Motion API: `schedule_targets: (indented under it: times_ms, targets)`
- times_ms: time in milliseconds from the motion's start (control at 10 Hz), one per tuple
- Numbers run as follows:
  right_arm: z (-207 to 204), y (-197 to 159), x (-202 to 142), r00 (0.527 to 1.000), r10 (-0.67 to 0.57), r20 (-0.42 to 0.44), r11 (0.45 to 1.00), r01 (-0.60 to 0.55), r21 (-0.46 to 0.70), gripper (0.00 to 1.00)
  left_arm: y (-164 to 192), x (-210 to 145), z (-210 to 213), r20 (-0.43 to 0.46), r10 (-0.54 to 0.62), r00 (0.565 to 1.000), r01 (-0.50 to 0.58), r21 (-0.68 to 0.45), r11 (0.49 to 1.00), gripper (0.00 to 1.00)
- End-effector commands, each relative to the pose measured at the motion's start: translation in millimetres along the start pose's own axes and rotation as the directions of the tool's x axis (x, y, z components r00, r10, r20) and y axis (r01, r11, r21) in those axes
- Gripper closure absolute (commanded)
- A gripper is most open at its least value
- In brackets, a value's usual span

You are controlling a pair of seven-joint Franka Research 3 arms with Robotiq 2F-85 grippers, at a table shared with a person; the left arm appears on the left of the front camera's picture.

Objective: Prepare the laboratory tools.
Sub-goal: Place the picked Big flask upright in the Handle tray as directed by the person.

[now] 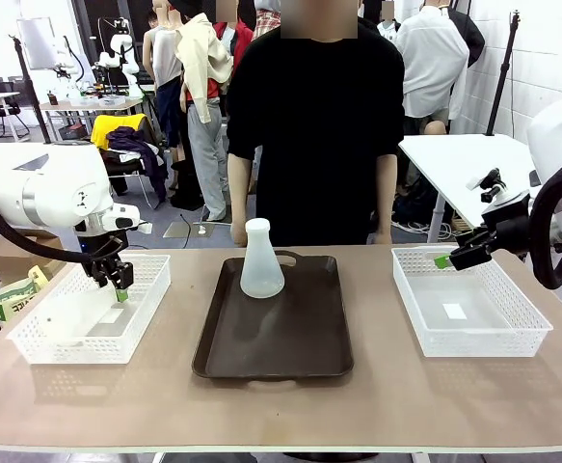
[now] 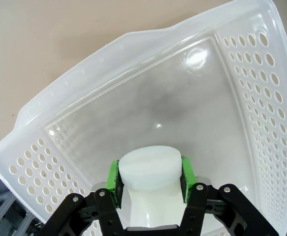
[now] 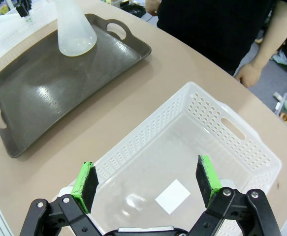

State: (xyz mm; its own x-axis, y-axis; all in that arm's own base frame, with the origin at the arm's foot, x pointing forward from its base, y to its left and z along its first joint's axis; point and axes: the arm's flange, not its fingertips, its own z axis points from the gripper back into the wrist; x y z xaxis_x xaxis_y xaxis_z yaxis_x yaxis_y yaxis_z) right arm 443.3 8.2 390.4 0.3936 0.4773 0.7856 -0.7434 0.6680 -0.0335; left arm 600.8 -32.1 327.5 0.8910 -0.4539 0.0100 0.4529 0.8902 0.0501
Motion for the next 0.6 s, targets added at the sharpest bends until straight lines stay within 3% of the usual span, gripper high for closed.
schedule_targets:
  times_ms: [0,500]
  targets:
    - [0.5,-0.5,-1.3,1.0,0.004,-0.008,1.0,-0.004,0.002,0.0,1.1,-0.3,0.1,0.001,0.001,1.0,-0.001,0.001,1.0,1.0]
    - [0.5,-0.5,-1.3,1.0,0.004,-0.008,1.0,-0.004,0.002,0.0,1.1,-0.3,0.1,0.001,0.001,1.0,-0.001,0.001,1.0,1.0]
